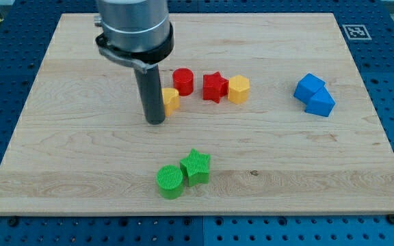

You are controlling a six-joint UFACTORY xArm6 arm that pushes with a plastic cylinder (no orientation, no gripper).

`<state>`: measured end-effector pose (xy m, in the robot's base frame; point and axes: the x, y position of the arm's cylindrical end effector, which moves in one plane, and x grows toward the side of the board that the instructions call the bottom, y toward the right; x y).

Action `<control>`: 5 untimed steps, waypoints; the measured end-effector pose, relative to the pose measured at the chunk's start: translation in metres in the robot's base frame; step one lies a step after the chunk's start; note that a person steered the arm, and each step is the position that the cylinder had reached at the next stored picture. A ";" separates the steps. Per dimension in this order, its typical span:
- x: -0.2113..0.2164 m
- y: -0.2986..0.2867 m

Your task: Move the green circle into the green star

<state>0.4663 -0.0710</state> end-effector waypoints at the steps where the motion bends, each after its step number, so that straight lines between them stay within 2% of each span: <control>1: -0.020 0.018; 2: -0.026 0.031; 3: -0.019 0.008; 5: 0.067 -0.058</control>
<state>0.5331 -0.1291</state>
